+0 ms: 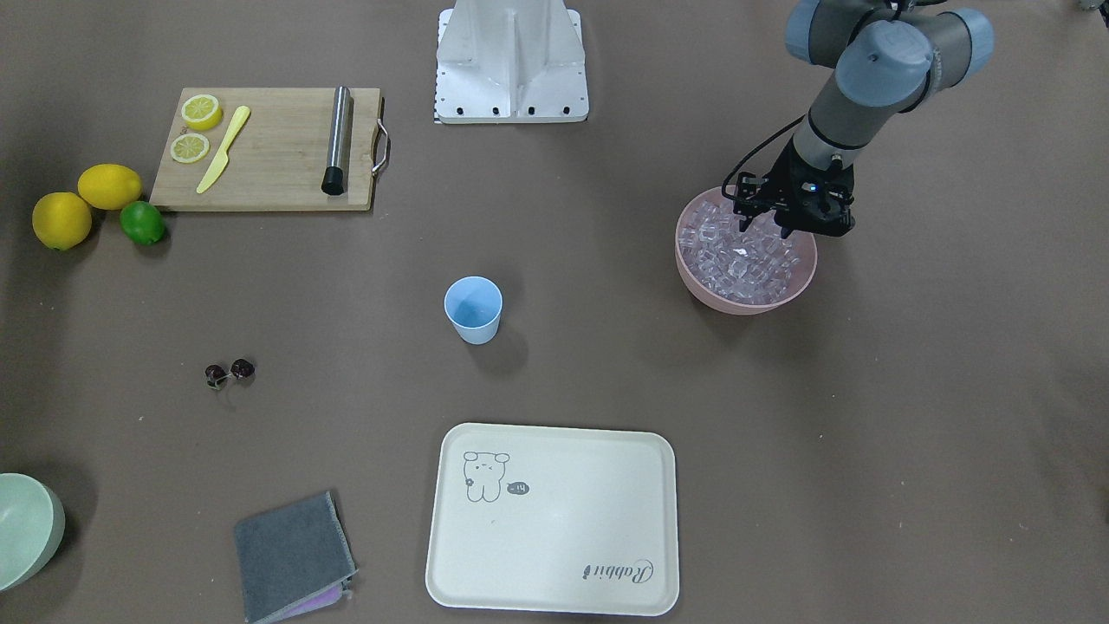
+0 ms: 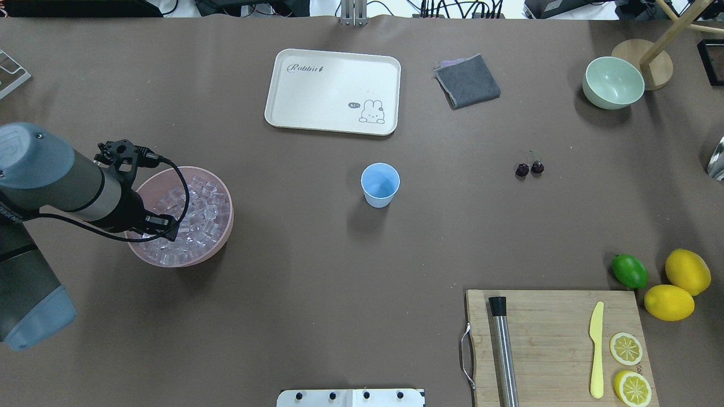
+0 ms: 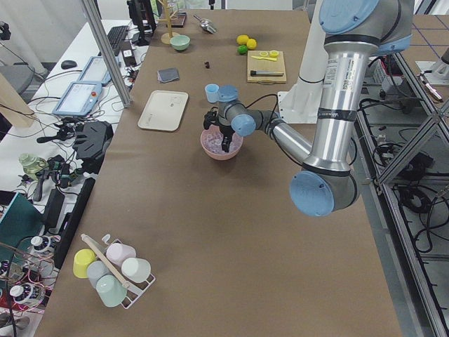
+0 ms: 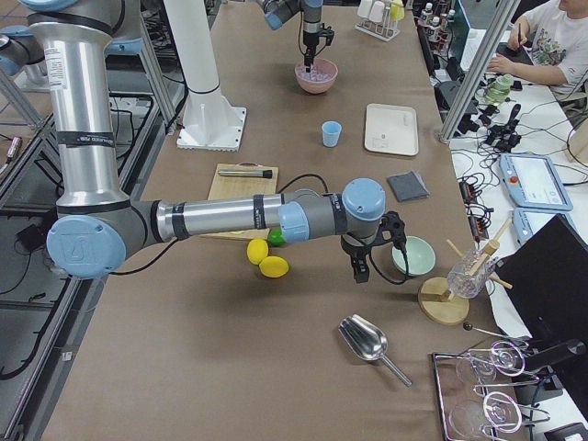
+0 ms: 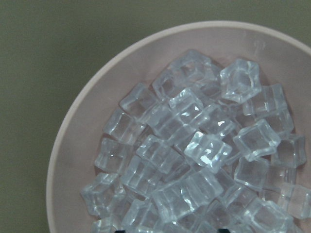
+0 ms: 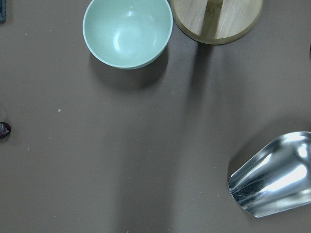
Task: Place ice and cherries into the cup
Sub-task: 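Lower the left gripper into the pink bowl and grasp an ice cube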
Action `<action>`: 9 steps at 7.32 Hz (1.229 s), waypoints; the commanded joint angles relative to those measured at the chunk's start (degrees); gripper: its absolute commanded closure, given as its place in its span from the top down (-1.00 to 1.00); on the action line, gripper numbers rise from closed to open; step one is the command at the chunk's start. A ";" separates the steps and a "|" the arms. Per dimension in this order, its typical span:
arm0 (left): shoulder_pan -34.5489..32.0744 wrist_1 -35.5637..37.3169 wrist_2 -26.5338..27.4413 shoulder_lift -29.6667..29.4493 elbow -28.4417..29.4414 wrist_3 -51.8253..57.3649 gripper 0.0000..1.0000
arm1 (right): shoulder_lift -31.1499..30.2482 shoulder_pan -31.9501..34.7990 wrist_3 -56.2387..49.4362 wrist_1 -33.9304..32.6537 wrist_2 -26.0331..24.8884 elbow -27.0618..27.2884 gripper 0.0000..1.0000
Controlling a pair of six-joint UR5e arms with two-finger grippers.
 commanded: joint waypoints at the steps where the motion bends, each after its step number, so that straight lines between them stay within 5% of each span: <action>1: -0.08 -0.03 0.00 0.70 -0.13 0.04 -0.41 | 0.08 0.03 0.03 0.00 0.00 -0.07 1.00; 3: -0.51 0.06 0.00 0.70 -0.31 0.13 -0.91 | 0.43 -0.06 0.03 0.00 0.00 -0.51 1.00; 6: -3.13 0.23 -0.70 -0.17 -1.97 0.30 -1.00 | 0.52 -0.06 0.03 0.00 0.00 -0.42 1.00; 7: -3.50 0.93 -0.96 -4.01 -1.46 0.31 -1.00 | 0.52 -0.06 -0.05 0.00 -0.09 -0.51 1.00; 9: -2.89 17.28 -1.49 -27.03 4.92 -0.83 -1.00 | 0.43 -0.06 0.03 0.00 0.00 -0.42 1.00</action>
